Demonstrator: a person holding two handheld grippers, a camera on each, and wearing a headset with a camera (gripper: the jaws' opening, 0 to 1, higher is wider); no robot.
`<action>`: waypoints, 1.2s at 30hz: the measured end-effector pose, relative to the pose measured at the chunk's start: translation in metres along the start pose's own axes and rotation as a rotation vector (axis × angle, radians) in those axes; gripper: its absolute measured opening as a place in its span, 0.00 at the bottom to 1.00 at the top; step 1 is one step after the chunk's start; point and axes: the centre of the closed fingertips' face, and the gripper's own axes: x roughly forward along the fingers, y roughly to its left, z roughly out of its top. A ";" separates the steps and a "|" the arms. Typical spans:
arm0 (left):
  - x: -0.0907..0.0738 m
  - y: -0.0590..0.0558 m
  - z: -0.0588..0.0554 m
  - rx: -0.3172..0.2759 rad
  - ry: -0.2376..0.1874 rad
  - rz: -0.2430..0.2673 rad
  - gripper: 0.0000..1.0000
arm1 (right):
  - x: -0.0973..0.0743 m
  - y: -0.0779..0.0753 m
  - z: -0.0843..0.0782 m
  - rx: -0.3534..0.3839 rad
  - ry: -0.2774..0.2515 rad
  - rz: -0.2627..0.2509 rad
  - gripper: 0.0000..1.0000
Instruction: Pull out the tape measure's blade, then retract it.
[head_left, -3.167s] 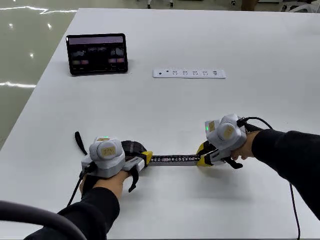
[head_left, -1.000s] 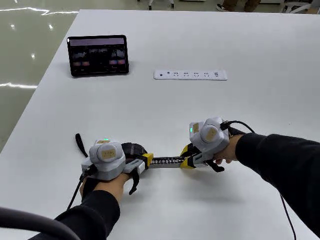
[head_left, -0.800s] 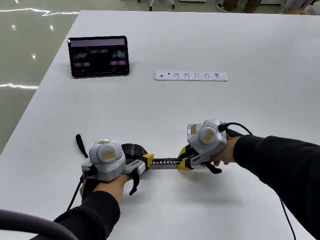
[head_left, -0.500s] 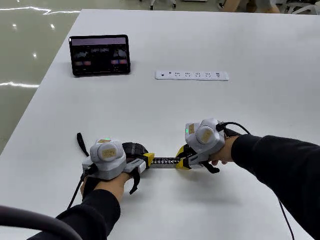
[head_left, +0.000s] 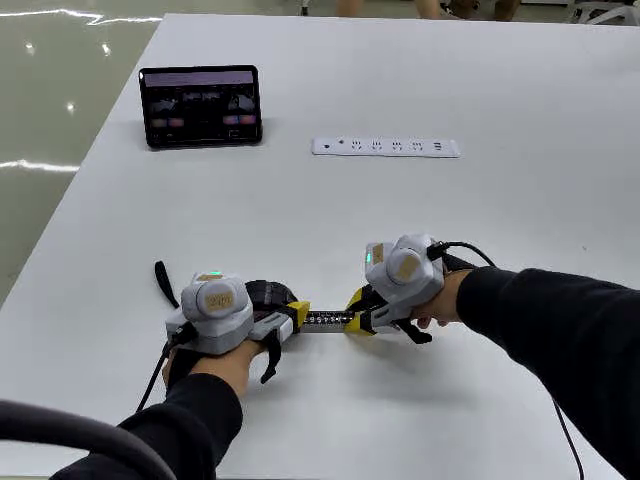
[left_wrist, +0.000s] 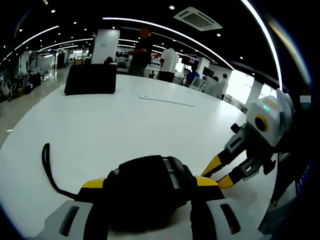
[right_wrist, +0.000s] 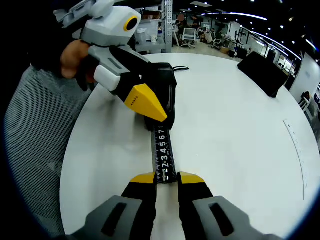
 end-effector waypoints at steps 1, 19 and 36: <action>0.000 0.000 0.000 0.000 0.000 0.000 0.62 | 0.001 0.000 0.001 -0.002 -0.001 -0.001 0.12; 0.001 0.000 0.000 -0.006 0.001 -0.002 0.62 | 0.010 0.005 0.011 0.011 -0.032 0.001 0.12; 0.001 0.000 0.000 -0.012 0.000 -0.003 0.62 | 0.022 0.006 0.024 0.015 -0.044 0.005 0.12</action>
